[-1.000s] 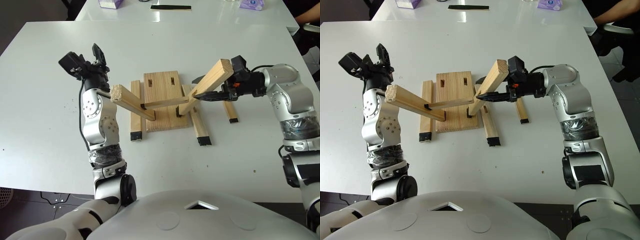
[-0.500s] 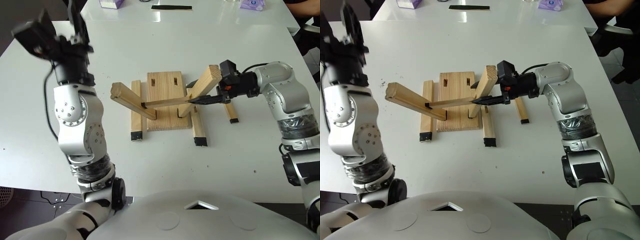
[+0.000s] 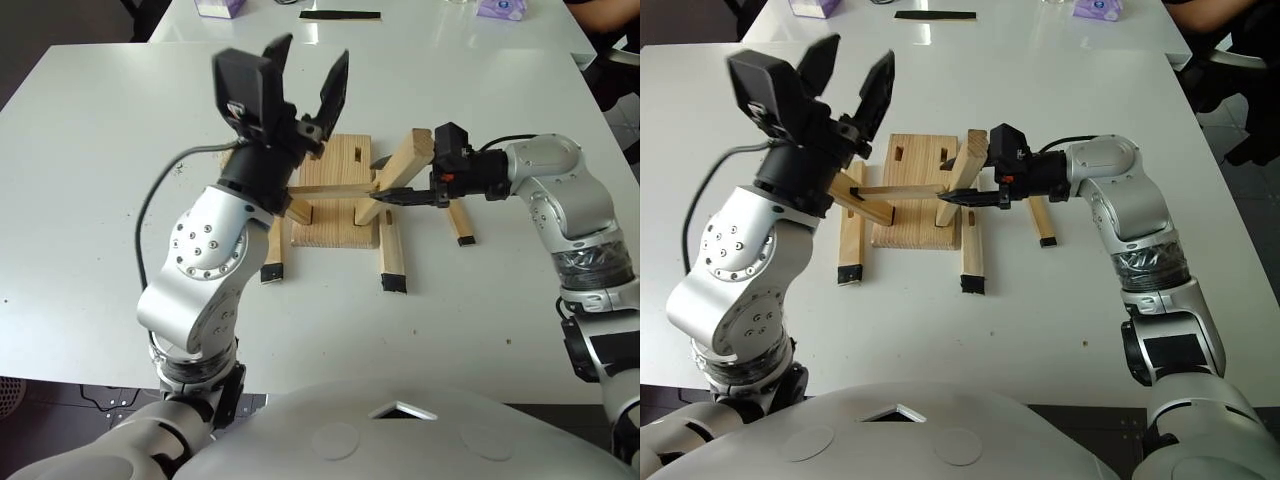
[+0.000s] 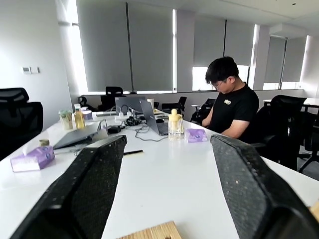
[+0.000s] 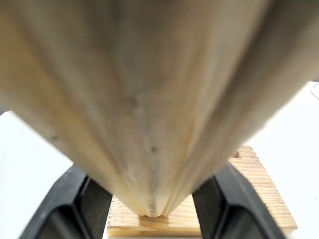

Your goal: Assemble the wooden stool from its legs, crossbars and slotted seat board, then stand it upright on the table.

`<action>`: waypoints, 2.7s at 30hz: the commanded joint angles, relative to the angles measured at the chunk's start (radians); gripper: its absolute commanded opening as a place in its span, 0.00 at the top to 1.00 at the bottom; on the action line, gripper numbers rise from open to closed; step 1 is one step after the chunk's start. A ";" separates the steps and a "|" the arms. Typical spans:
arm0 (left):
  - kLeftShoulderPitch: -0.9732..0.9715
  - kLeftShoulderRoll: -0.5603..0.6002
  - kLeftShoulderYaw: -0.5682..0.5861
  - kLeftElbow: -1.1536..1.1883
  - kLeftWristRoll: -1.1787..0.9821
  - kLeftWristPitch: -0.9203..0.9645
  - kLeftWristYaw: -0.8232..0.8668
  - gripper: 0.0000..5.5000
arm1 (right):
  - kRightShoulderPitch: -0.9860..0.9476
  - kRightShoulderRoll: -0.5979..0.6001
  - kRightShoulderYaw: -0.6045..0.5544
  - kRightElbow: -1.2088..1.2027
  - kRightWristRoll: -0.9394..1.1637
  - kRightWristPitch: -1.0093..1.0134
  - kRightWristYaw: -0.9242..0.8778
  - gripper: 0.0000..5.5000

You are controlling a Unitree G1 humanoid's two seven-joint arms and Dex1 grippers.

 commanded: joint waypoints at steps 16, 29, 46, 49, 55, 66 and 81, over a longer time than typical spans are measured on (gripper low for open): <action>0.107 0.058 -0.061 0.074 0.197 -0.227 -0.108 0.43 | -0.032 -0.003 0.045 0.046 -0.065 0.017 0.007 0.63; 0.229 0.278 -0.128 0.193 0.367 -0.434 -0.324 0.43 | -0.115 0.009 0.066 0.126 -0.053 0.045 0.094 0.63; 0.204 0.152 -0.085 0.387 0.378 -0.574 -0.299 0.43 | -0.127 0.001 0.085 0.099 -0.053 0.052 0.128 0.63; 0.183 0.093 -0.049 0.388 0.352 -0.490 -0.259 0.43 | -0.126 0.007 0.086 0.087 -0.052 0.070 0.119 0.63; 0.189 -0.003 -0.028 0.415 0.296 -0.263 -0.233 0.56 | -0.147 0.031 0.070 0.030 -0.011 0.160 0.085 0.63; -0.050 -0.163 0.161 0.165 -0.047 -0.128 -0.211 0.85 | -0.152 0.058 0.033 -0.013 -0.004 0.262 0.018 0.63; 0.100 0.238 0.649 0.237 -0.159 -0.024 -0.158 1.00 | -0.150 0.034 0.009 -0.016 -0.008 0.301 0.010 0.63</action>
